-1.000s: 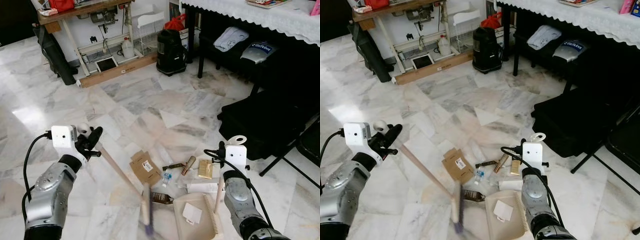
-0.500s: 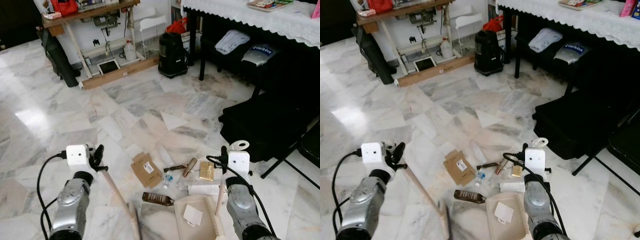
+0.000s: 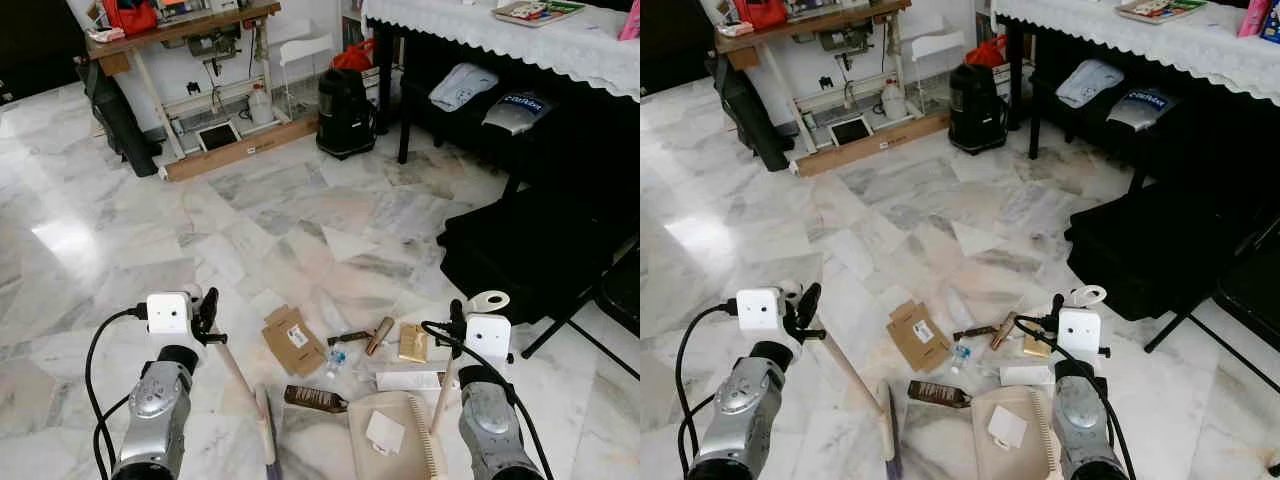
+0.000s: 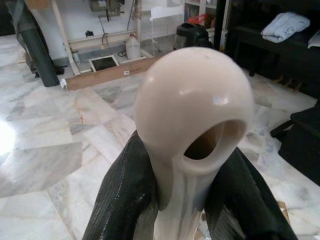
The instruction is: Sweep floor
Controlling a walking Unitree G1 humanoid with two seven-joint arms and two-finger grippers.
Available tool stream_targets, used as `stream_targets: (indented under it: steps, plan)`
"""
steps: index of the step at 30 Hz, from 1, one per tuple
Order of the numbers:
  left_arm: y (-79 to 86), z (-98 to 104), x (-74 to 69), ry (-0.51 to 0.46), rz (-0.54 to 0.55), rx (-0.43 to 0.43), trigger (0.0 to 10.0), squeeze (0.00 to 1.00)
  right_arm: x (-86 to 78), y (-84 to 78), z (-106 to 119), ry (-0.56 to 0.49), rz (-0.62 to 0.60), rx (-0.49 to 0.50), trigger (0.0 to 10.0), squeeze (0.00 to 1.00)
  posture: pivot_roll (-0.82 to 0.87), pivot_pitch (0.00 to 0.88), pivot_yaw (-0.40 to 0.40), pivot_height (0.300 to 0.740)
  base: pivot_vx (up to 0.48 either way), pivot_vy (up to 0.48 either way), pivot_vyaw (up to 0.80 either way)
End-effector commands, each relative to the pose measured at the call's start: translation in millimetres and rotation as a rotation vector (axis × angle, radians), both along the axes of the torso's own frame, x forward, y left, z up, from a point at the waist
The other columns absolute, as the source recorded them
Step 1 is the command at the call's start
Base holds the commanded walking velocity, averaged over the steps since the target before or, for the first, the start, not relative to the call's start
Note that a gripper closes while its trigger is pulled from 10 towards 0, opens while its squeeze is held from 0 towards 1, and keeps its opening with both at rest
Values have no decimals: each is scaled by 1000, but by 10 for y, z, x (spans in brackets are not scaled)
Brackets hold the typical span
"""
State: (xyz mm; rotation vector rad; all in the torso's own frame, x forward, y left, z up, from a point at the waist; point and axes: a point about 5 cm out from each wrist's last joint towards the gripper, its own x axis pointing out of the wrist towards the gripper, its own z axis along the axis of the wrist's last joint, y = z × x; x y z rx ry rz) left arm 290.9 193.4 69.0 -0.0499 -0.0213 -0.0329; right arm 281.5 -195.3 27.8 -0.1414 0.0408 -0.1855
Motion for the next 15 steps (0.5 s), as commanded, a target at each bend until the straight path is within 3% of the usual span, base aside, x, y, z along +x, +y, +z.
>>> stream_targets:
  steps: [1,15]
  plan:
    - [16,48,10,-33,-1,40,10000,0,19,39,43,-30,1,16,10000,0,-124,0,119,740,0,0,0]
    - [-19,105,96,-53,-7,49,10000,0,32,-92,142,-75,-62,4,10000,0,-128,0,138,740,0,0,0]
